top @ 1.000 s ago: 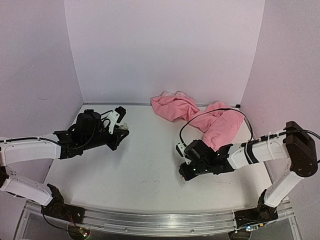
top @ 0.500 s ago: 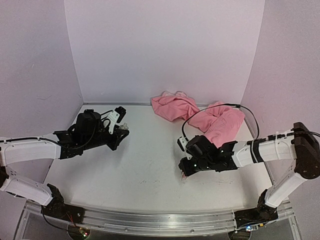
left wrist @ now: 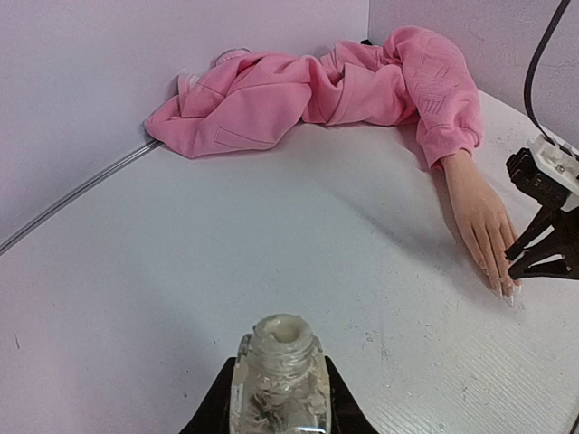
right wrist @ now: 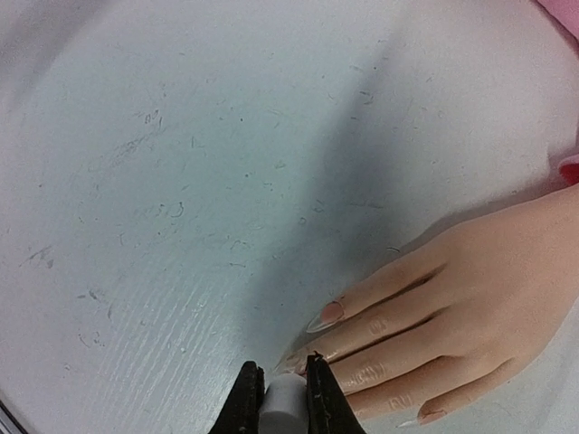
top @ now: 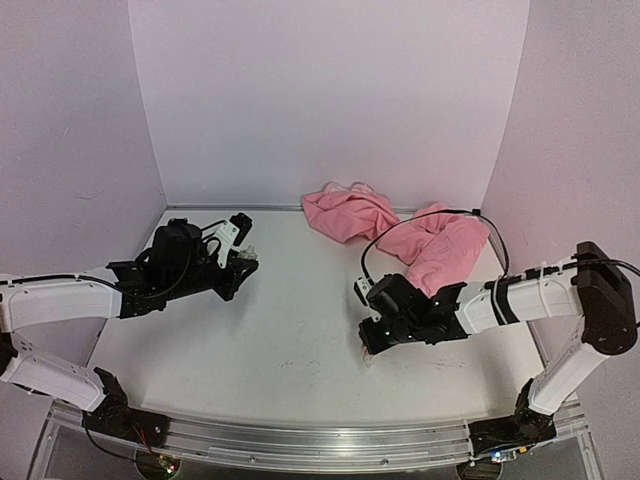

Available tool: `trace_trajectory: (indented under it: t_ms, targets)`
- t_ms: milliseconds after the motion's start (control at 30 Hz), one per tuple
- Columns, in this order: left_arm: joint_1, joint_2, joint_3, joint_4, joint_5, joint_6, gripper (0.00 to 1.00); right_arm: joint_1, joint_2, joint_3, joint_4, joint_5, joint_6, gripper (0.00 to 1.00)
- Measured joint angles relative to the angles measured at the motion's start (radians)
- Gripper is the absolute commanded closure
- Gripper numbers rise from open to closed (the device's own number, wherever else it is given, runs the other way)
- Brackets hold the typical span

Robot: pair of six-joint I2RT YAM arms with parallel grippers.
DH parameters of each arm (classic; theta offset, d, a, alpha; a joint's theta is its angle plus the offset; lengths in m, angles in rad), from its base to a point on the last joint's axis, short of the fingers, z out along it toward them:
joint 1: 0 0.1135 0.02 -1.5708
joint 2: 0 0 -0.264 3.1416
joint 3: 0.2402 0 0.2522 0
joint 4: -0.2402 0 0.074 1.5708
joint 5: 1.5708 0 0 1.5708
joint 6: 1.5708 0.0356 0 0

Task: Paint the nails

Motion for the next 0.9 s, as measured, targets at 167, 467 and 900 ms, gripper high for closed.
trace_trajectory:
  t_ms: [167, 467, 900]
  targets:
    - [0.0, 0.0, 0.0, 0.0, 0.0, 0.0, 1.0, 0.0, 0.005, 0.0, -0.006, 0.008, 0.0, 1.0]
    - [0.0, 0.0, 0.0, 0.0, 0.0, 0.0, 1.0, 0.0, 0.023, 0.01, -0.011, 0.024, -0.003, 1.0]
    - [0.0, 0.0, 0.0, 0.0, 0.0, 0.0, 1.0, 0.0, 0.026, 0.015, -0.008, 0.021, -0.003, 1.0]
